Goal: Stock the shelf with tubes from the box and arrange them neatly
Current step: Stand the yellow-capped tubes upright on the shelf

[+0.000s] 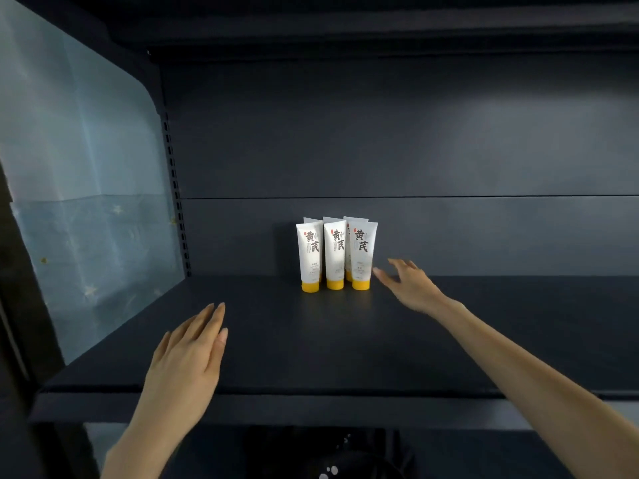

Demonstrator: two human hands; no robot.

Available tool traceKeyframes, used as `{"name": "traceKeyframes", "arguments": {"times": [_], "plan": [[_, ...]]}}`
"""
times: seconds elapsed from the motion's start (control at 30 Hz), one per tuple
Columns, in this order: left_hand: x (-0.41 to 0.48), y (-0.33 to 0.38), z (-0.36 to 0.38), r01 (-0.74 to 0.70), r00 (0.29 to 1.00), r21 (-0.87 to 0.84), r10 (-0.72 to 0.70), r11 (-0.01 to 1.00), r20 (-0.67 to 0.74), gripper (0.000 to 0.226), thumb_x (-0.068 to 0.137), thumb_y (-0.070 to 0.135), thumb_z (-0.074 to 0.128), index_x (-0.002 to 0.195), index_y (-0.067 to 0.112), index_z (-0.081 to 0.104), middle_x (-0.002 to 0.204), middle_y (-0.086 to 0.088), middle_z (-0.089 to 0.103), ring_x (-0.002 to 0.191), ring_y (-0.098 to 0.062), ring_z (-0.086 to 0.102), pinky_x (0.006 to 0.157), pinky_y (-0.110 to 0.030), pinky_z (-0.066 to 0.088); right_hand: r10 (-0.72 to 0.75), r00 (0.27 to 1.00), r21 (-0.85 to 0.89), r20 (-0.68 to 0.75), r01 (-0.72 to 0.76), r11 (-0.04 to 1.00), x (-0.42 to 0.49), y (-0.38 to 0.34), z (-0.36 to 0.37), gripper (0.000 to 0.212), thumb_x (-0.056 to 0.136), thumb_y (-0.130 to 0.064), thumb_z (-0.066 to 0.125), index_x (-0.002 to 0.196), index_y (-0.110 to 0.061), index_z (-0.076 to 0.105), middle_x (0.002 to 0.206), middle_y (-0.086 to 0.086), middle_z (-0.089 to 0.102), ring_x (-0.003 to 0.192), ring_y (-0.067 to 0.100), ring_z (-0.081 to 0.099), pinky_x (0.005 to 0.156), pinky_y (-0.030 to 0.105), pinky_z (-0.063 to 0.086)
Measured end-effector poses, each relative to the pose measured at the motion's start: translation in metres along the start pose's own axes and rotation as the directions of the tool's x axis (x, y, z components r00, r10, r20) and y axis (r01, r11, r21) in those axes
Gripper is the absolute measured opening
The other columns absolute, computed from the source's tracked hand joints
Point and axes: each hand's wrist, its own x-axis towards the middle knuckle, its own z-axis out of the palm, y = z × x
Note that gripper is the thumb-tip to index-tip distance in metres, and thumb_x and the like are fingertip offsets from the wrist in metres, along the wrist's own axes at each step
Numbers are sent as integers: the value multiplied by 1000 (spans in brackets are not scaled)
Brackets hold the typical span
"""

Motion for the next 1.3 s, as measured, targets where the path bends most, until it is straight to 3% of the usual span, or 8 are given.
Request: {"name": "traceKeyframes", "arguments": {"times": [0.23,0.4,0.7,0.93,1.3], "plan": [[-2,22,10,-85,995,-16,86,996,45,53,100,38,26,150,24,19,156,5,25,143,-14,24,116,-34,16,-9,1000,-241,-5,7,970,-87,17,-23,72,93,-64,26,152,-23,16,160,-3,12,147,19,11,118,49,11],[-13,46,21,-123,987,-29,125,992,98,56,99,43,26,151,24,17,157,5,23,144,-14,22,116,-37,15,25,999,-357,-23,-32,933,-144,35,-38,73,91,-65,22,152,-27,10,160,-7,5,148,17,3,118,48,5],[-41,83,20,-186,969,45,176,982,172,65,95,55,27,152,27,13,158,7,17,144,-16,19,117,-41,14,85,991,-433,-106,-123,893,-228,84,-67,69,93,-63,18,151,-31,-1,160,-9,-6,147,15,-7,119,47,0],[-77,131,23,-207,962,99,184,973,202,71,92,63,20,152,28,3,160,9,8,146,-12,10,118,-42,10,138,969,-456,-206,-220,862,-285,136,-103,81,80,-71,4,151,-33,0,160,-10,-4,147,13,-6,117,46,-1],[-167,212,42,-283,928,113,243,952,282,77,87,65,12,152,25,4,160,6,8,146,-17,11,118,-44,13,317,936,-469,-153,-351,810,-396,226,-135,83,81,-70,6,152,-29,1,161,-6,-2,148,19,-4,117,50,2]]}}
